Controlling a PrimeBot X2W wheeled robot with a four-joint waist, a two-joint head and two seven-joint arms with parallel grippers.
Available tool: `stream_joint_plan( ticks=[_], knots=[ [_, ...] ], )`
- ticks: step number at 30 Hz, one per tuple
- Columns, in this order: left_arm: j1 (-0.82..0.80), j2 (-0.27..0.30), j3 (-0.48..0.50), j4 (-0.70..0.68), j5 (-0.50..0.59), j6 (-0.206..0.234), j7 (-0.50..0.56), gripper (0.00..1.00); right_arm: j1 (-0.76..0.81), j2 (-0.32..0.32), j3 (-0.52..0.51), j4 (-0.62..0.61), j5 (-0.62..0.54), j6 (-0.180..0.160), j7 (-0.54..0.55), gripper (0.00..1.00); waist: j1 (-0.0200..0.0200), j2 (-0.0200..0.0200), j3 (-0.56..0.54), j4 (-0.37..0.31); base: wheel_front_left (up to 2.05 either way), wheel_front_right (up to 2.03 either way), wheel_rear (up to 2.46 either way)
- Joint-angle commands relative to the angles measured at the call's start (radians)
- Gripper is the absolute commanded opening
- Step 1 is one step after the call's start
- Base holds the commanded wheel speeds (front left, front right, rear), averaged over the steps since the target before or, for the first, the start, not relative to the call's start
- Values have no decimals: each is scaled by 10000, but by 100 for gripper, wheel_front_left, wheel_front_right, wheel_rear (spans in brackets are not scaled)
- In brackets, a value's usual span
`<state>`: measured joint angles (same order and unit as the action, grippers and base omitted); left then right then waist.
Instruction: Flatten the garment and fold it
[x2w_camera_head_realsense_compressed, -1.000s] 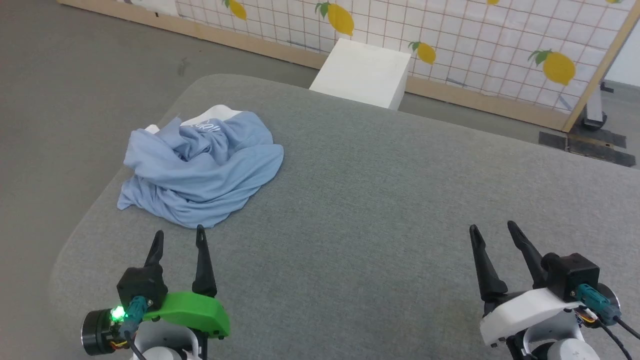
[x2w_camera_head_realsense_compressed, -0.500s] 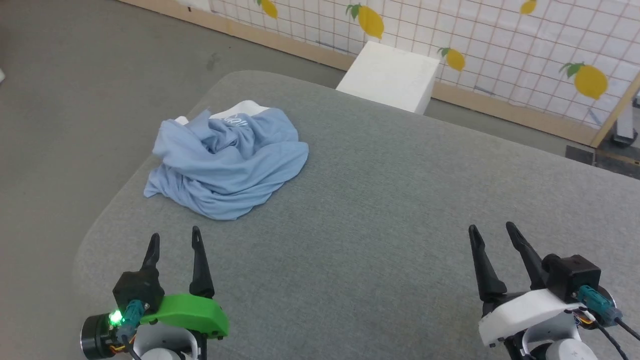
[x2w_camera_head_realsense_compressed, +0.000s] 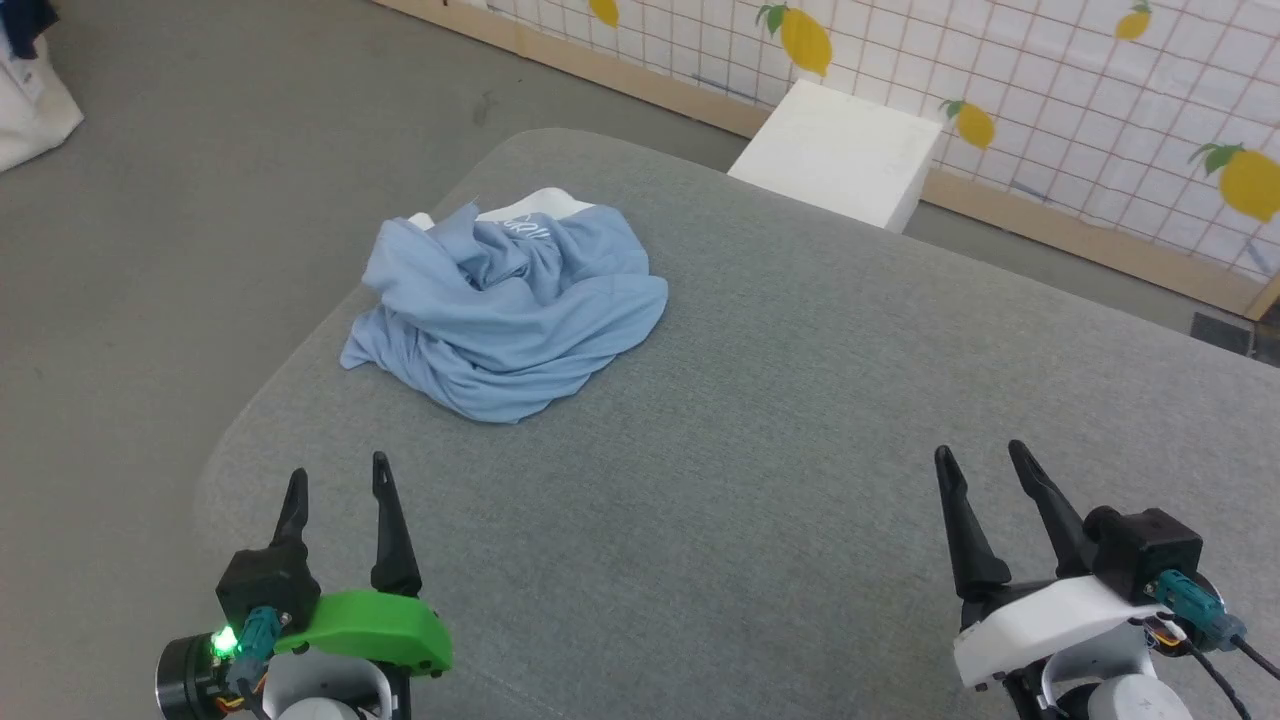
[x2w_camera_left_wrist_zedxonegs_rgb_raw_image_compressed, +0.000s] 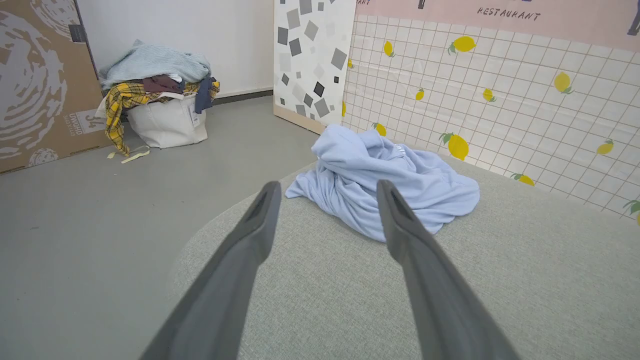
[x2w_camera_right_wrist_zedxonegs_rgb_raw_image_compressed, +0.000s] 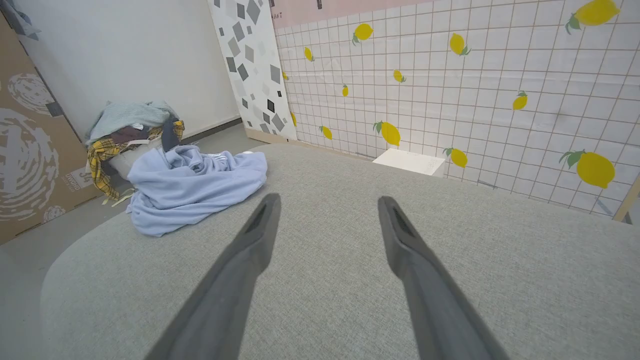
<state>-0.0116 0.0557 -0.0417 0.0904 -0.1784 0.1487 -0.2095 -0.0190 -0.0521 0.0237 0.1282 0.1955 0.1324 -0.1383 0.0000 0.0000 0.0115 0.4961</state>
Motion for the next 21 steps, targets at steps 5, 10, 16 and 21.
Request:
stream_joint_plan(
  ticks=[5, 10, 16, 21],
  knots=[
    [210, -17, -24, 69, -281, 179, -184, 100, -134, 15, 27, 79, 168, -15, -112, 100, 0, 0, 68, 369, 0, 0, 0],
    [187, -10, 102, 113, -479, 255, -289, 100, -158, 16, 58, 101, 236, -16, -128, 100, 0, 0, 110, 629, 0, 0, 0],
    [-722, 108, 284, 289, -910, 153, -362, 100, -416, 17, 242, -248, -31, -16, 205, 100, 0, 0, 975, 509, 0, 0, 0],
    [-2841, 277, 337, 1045, -1445, -106, 197, 100, -873, -101, 233, -941, -426, -17, 692, 100, 0, 0, 2525, 45, 0, 0, 0]
  ],
)
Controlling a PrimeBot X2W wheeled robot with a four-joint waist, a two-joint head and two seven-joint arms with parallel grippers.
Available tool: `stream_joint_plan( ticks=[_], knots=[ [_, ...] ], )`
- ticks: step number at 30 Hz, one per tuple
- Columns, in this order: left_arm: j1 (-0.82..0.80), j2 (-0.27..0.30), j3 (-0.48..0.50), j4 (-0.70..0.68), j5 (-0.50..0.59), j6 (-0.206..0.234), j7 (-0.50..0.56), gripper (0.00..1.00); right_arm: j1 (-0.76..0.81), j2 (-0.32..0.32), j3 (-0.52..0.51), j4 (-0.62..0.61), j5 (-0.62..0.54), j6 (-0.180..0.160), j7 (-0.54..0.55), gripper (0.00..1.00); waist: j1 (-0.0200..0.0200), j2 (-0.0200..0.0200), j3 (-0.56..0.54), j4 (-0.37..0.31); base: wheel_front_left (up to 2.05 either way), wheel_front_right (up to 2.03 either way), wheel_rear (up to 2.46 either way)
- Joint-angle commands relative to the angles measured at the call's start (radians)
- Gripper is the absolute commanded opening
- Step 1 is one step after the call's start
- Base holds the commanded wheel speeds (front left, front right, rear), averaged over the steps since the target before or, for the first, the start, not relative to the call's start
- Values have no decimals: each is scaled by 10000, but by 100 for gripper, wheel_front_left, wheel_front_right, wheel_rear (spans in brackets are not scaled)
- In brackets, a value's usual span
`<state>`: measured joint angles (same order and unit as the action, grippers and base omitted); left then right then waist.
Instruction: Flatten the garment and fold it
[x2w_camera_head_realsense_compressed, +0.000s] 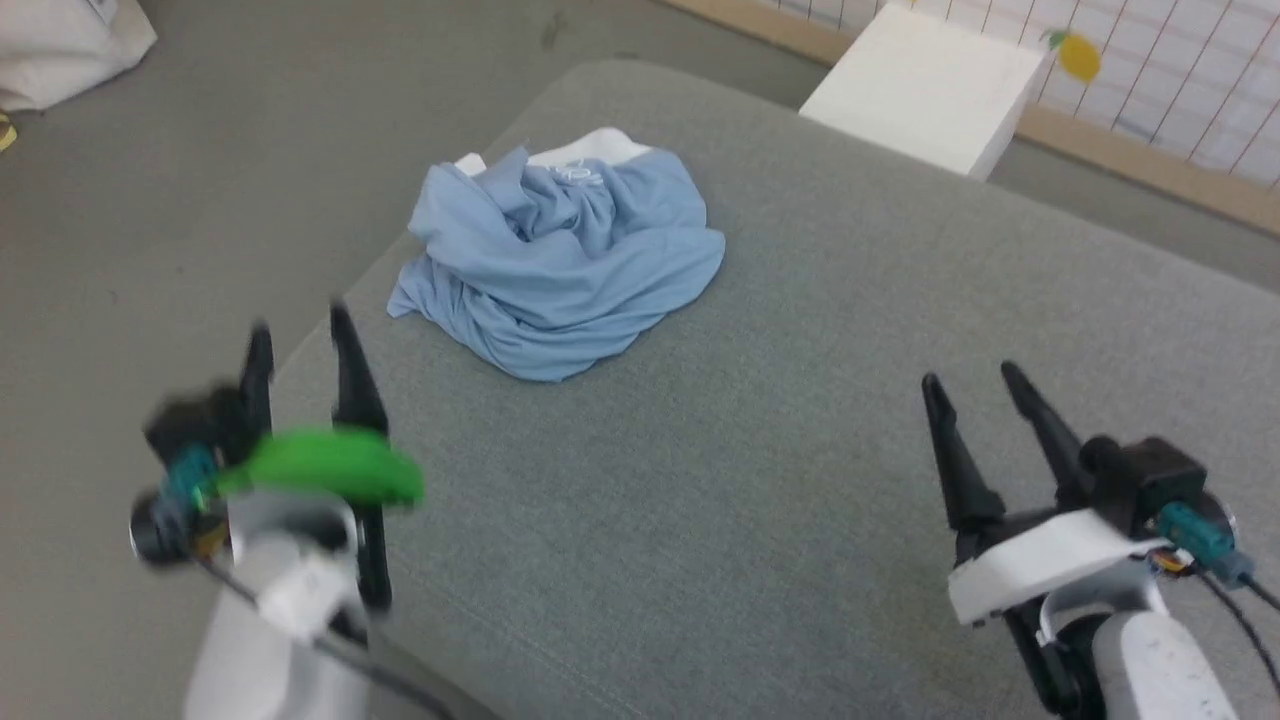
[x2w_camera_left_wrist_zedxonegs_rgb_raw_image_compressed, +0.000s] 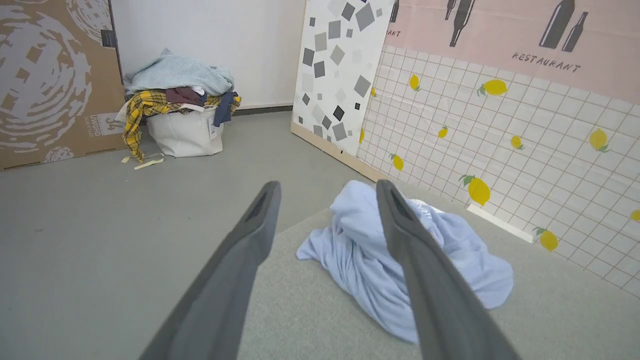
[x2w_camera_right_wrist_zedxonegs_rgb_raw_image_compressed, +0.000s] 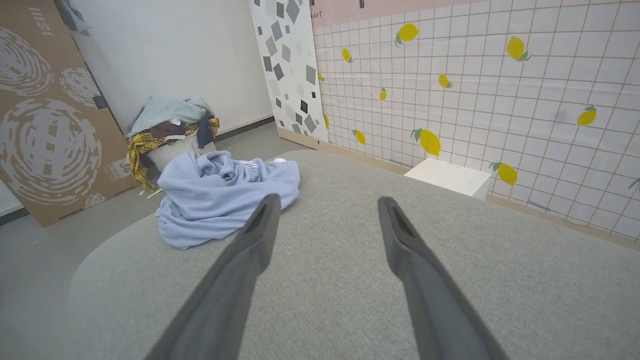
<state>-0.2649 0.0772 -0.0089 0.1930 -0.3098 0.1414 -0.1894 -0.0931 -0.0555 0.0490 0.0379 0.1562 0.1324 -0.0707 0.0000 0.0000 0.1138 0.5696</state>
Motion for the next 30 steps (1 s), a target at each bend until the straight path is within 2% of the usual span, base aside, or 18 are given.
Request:
stream_joint_plan(
  ticks=[1, 7, 11, 19, 25, 26, 27, 28, 30],
  knots=[
    [-886, 74, 60, 205, -284, -77, 113, 100, -233, -165, -36, -220, -71, -17, 114, 100, 0, 0, 1887, -817, 0, 0, 0],
    [-3548, 290, 520, 1698, -1398, -250, 1963, 100, -594, -647, -14, -961, -72, -17, 469, 100, 0, 0, 3595, -1743, 0, 0, 0],
    [-4654, 556, 769, 2499, -1982, -183, 3372, 100, -838, -809, -41, -1204, 4, -17, 476, 100, 0, 0, 4368, -2369, 0, 0, 0],
    [-5270, 1182, 1308, 3661, -2863, 290, 5928, 100, -1169, -834, -64, -1309, 135, -17, 238, 100, 0, 0, 5163, -3412, 0, 0, 0],
    [-4895, 1256, 1523, 4012, -3388, 560, 7262, 100, -1215, -841, -92, -1106, 205, -17, 48, 100, 0, 0, 5239, -3711, 0, 0, 0],
    [-4770, 1274, 1476, 4038, -3403, 578, 7492, 87, -1215, -825, -91, -1040, 221, -17, 10, 100, 0, 0, 5168, -3732, 0, 0, 0],
    [-4606, 1314, 1418, 4035, -3419, 568, 7752, 18, -1215, -796, -83, -953, 248, -17, -39, 100, 0, 0, 5056, -3750, 0, 0, 0],
    [-4482, 1380, 1369, 3969, -3390, 535, 7853, 0, -1217, -776, -70, -883, 270, -17, -80, 100, 0, 0, 4947, -3758, 0, 0, 0],
    [-4264, 1680, 1361, 3663, -3166, 459, 7507, 0, -1240, -715, -16, -724, 334, -17, -189, 100, 0, 0, 4659, -3767, 0, 0, 0]
  ],
)
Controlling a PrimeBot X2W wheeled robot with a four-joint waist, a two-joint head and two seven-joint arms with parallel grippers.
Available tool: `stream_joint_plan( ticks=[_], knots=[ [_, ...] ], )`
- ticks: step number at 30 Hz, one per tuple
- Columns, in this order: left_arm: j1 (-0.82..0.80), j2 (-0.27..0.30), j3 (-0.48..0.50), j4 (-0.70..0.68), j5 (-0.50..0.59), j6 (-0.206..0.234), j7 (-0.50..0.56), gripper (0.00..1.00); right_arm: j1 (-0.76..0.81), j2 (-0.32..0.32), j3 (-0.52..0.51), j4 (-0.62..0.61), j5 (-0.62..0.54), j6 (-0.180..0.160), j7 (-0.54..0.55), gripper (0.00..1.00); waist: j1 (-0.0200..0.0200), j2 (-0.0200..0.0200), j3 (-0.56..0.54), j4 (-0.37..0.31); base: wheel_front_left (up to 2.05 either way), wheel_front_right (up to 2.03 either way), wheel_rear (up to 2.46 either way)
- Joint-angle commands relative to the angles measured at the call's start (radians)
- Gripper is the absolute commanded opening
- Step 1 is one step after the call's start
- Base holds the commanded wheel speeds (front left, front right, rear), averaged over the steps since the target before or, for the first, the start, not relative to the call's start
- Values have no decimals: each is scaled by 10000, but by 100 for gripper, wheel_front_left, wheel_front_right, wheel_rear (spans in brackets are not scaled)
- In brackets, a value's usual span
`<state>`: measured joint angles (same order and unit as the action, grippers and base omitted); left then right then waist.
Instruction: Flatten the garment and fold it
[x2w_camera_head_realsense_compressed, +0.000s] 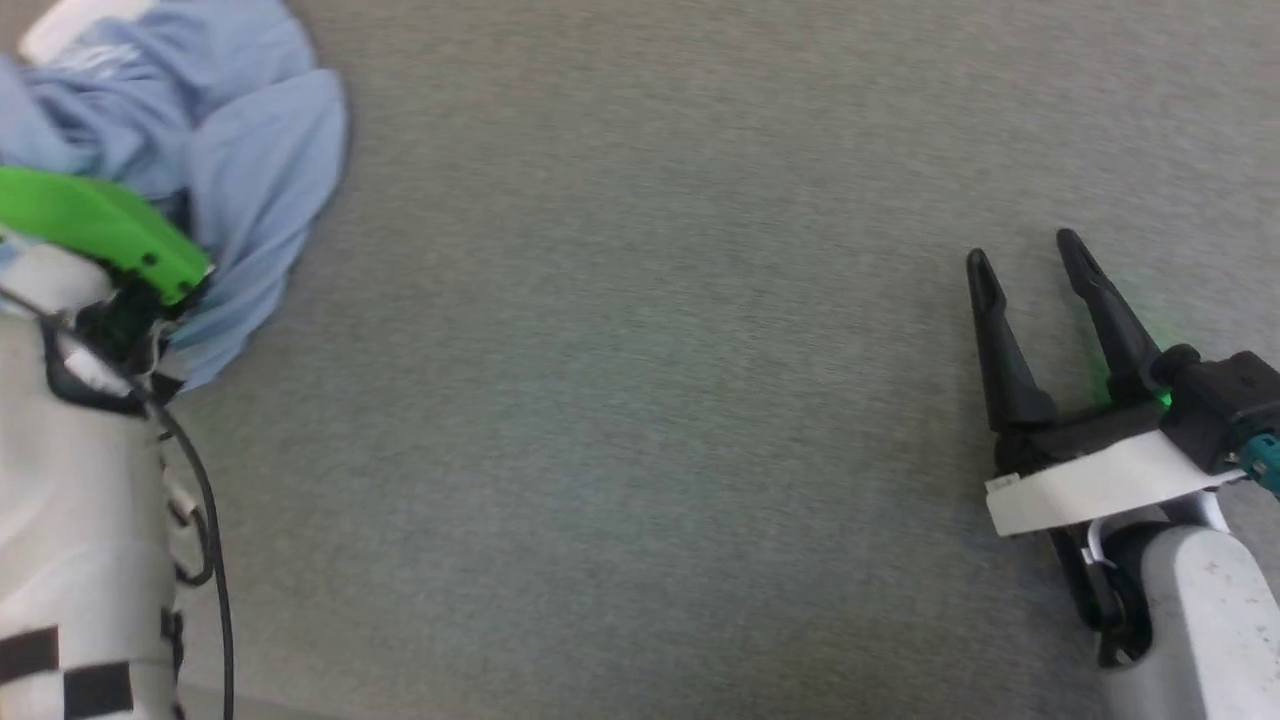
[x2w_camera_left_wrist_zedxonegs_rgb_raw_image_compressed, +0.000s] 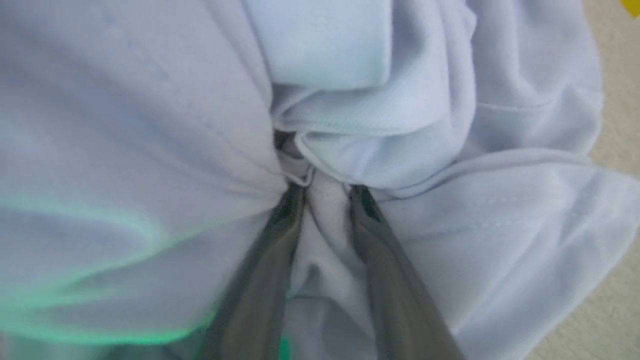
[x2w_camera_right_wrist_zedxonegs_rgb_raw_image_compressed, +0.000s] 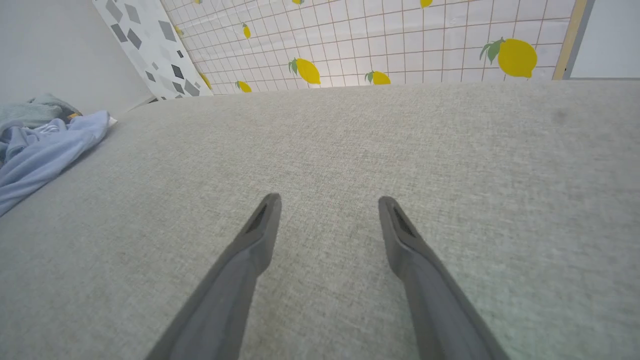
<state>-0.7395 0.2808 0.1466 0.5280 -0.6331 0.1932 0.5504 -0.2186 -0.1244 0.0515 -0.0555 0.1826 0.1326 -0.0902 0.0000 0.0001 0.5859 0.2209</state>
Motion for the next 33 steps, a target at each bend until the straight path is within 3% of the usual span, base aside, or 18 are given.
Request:
stream_joint_plan(
  ticks=[1, 4, 10, 17, 23, 33],
  knots=[
    [558, -145, -149, 90, 305, -65, -463, 0, 3, 10, -11, 325, 100, -19, -70, 100, 0, -1, -294, -280, 0, 0, 0],
    [679, 423, -39, -449, 1057, -15, -2257, 0, 20, 135, 49, 689, 190, -19, -281, 100, 0, -1, -1022, -284, 0, 0, 0],
    [477, 1186, -356, -1473, 2202, -213, -4386, 0, 256, 420, 95, 1460, 339, -19, -668, 100, 0, -1, -2710, -336, 0, 0, 0],
    [-506, 1549, -1298, -2718, 3026, -776, -5181, 0, 694, 677, -37, 2090, 485, -19, -1003, 100, 0, -1, -4189, -775, 0, 0, 0],
    [-1485, 1069, -2448, -3359, 3287, -1316, -5033, 0, 1104, 733, -307, 2378, 618, -19, -1173, 100, 0, -1, -4972, -1435, 0, 0, 0],
    [-2479, -1046, -4055, -3032, 2629, -2096, -5041, 0, 1318, 739, -486, 2513, 827, -19, -1260, 100, 0, -1, -5339, -2669, 0, 0, 0]
  ],
)
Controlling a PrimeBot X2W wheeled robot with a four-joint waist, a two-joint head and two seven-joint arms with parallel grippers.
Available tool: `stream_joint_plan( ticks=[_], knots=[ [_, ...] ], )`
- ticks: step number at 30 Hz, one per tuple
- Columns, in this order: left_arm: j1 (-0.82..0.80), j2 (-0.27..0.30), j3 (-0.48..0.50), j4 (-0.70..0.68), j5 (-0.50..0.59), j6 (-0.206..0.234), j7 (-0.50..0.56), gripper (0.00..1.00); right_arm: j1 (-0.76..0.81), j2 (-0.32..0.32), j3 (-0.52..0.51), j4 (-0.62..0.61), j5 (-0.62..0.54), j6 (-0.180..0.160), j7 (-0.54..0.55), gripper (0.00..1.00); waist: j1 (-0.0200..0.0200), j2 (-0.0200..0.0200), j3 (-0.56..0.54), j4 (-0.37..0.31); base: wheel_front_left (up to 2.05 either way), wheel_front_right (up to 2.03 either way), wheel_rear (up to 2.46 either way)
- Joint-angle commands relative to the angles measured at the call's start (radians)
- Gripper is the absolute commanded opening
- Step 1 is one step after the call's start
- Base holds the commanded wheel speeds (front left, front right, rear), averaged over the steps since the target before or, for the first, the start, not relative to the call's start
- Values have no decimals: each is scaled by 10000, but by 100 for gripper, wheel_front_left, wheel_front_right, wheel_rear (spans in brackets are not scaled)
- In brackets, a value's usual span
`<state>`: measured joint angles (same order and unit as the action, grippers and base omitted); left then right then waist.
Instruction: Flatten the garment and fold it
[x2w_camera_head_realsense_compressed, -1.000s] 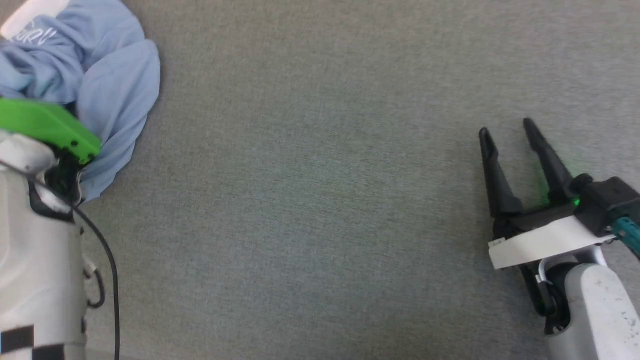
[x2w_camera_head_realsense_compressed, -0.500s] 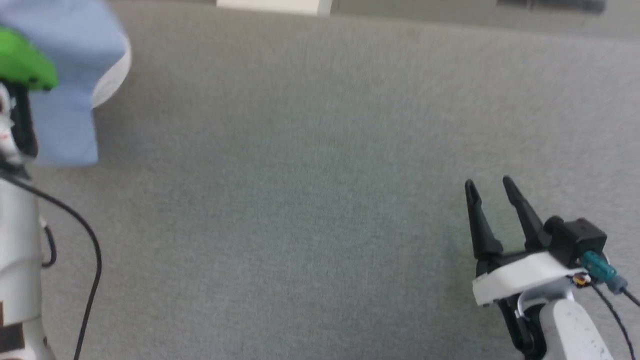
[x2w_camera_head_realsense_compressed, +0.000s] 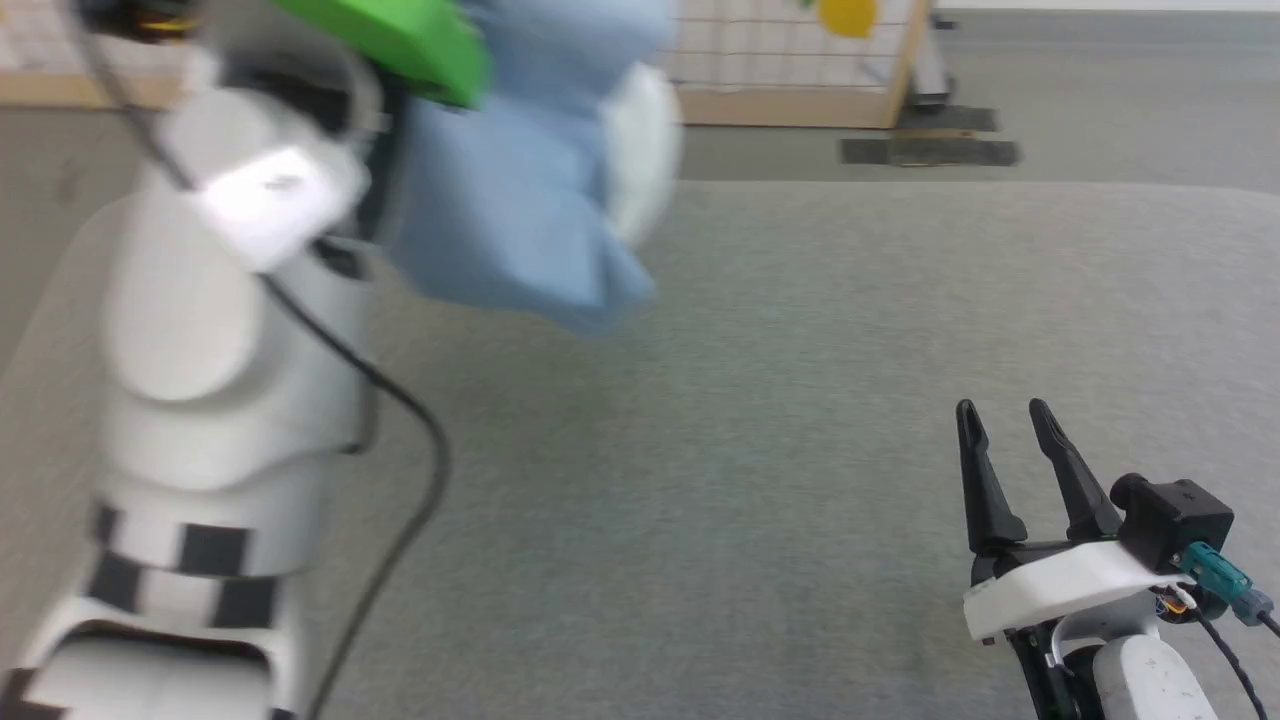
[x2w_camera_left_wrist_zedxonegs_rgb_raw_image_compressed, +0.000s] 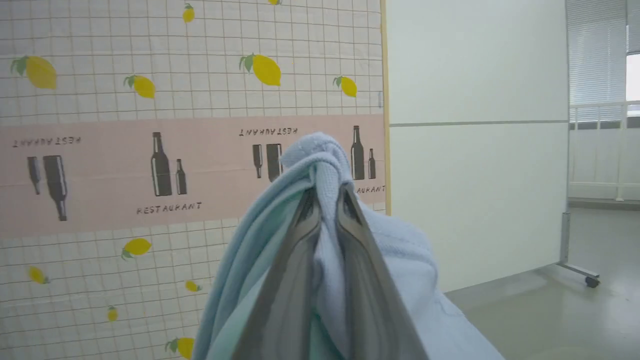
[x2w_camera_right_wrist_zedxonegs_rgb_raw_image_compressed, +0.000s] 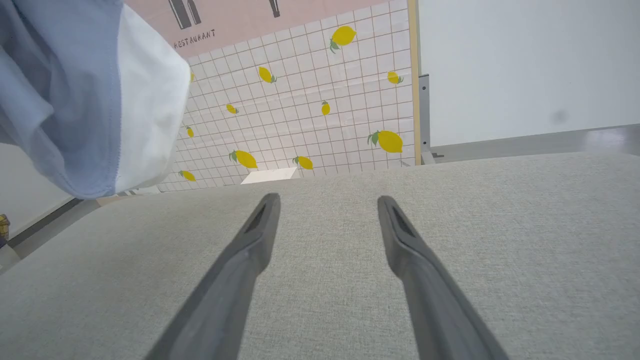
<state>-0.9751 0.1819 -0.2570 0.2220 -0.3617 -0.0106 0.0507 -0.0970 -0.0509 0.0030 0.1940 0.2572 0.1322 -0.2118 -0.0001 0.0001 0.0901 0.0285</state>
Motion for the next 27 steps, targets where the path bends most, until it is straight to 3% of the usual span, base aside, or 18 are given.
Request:
stream_joint_plan(
  ticks=[1, 5, 10, 17, 21, 22, 23, 27],
  knots=[
    [-73, -303, -165, 100, -203, -122, -32, 0, 111, 5, 24, 12, 99, -15, -37, 100, 1, -1, -380, -896, 0, 0, 0],
    [409, -929, -635, 523, -824, -347, 91, 0, 138, 5, 87, -15, 159, -15, -10, 100, 1, -1, -308, -1383, 0, 0, 0],
    [1757, -1198, -1433, 1513, -1428, -392, 555, 0, 177, 6, 148, -27, 183, -15, 52, 100, 1, -1, -193, -1864, 0, 0, 0],
    [3856, -1215, -2697, 3838, -1797, -18, 3017, 0, 218, 6, 99, -142, 90, -15, 169, 100, 1, -1, -56, -2157, 0, 0, 0],
    [4506, -1222, -3072, 4330, -2056, -43, 4346, 3, 281, 6, 36, -198, 47, -15, 229, 100, 1, -1, -55, -2034, 0, 0, 0],
    [4630, -1227, -3048, 4254, -2151, -7, 4397, 47, 301, 6, 48, -212, 45, -15, 259, 100, 1, -1, -73, -1968, 0, 0, 0],
    [4729, -1232, -2997, 4133, -2233, 21, 4326, 100, 317, 6, 56, -226, 47, -15, 276, 100, 1, -1, -85, -1911, 0, 0, 0],
    [5189, -1233, -2565, 3173, -2441, 207, 3082, 100, 365, 6, 88, -279, 60, -15, 326, 100, 1, -1, -193, -1646, 0, 0, 0]
  ],
)
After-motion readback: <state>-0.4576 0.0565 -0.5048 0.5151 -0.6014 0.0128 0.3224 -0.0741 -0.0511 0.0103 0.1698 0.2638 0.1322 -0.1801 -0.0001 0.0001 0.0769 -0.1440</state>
